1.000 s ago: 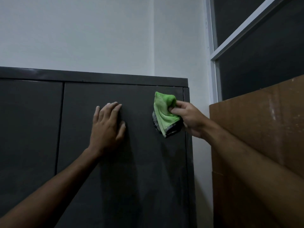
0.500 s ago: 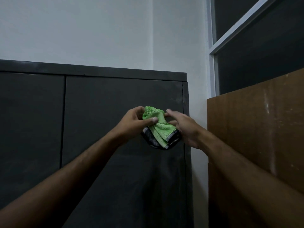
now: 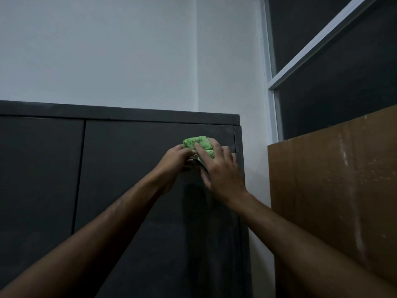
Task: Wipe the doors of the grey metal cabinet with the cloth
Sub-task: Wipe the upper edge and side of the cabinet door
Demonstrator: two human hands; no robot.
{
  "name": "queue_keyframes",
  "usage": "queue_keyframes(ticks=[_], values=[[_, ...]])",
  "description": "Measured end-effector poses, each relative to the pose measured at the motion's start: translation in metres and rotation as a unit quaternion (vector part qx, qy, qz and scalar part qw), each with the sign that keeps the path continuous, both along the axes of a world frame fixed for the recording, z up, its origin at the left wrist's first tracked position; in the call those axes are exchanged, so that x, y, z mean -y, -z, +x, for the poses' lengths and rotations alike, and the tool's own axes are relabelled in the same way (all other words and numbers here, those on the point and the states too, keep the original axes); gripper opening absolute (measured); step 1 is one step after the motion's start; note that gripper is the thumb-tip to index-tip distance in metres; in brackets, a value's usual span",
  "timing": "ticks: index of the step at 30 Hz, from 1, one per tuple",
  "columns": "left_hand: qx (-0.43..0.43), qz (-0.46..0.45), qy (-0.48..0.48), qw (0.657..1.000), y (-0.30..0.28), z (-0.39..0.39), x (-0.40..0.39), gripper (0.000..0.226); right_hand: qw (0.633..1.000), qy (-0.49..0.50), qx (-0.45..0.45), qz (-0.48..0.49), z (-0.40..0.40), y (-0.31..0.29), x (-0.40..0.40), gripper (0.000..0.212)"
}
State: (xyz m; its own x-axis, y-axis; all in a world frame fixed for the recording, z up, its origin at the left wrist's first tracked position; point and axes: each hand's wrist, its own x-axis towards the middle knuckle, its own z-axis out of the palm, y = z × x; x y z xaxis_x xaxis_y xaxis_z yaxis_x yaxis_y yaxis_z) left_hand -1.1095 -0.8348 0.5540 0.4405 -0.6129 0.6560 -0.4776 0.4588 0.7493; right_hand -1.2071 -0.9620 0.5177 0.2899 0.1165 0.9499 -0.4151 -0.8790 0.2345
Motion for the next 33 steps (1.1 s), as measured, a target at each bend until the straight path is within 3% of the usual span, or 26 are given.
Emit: queue_keyframes(ticks=[4, 8, 12, 14, 16, 19, 21, 23, 26, 27, 30, 33], values=[[0.168, -0.01, -0.126, 0.978, -0.009, 0.023, -0.014, 0.035, 0.999, 0.01, 0.046, -0.008, 0.02, -0.026, 0.015, 0.062], [0.346, -0.058, -0.404, 0.845, 0.003, 0.068, -0.032, 0.054, 1.0, 0.006, 0.014, -0.013, 0.054, -0.023, 0.015, 0.056], [0.47, -0.055, -0.49, 0.732, 0.018, 0.115, -0.039, 0.067, 0.995, -0.015, -0.03, -0.096, 0.081, -0.027, 0.014, 0.057], [0.506, -0.038, -0.506, 0.698, 0.023, 0.133, -0.035, 0.071, 0.991, 0.003, -0.023, -0.131, 0.087, -0.062, 0.013, 0.057], [0.526, -0.035, -0.52, 0.672, 0.024, 0.14, -0.031, 0.071, 0.997, 0.011, 0.021, -0.078, 0.083, -0.096, 0.02, 0.058], [0.537, -0.039, -0.529, 0.656, 0.025, 0.14, -0.031, 0.071, 0.99, -0.004, 0.123, 0.061, 0.071, -0.088, 0.037, 0.058], [0.54, -0.039, -0.535, 0.649, 0.025, 0.139, -0.031, 0.071, 0.989, -0.008, 0.125, 0.078, 0.073, -0.059, 0.034, 0.058], [0.54, -0.04, -0.539, 0.645, 0.024, 0.14, -0.028, 0.072, 0.998, -0.026, 0.062, 0.008, 0.084, -0.046, 0.022, 0.058], [0.542, -0.05, -0.547, 0.637, 0.025, 0.143, -0.026, 0.075, 0.986, -0.016, -0.018, -0.163, 0.091, -0.085, 0.018, 0.056], [0.541, -0.055, -0.547, 0.637, 0.025, 0.143, -0.026, 0.076, 0.989, -0.012, -0.003, -0.148, 0.088, -0.096, 0.021, 0.056], [0.538, -0.064, -0.54, 0.644, 0.026, 0.143, -0.028, 0.075, 0.989, -0.008, 0.141, 0.049, 0.077, -0.088, 0.037, 0.056], [0.543, -0.066, -0.53, 0.648, 0.025, 0.143, -0.03, 0.072, 0.979, -0.023, 0.179, 0.094, 0.083, -0.069, 0.032, 0.058]])
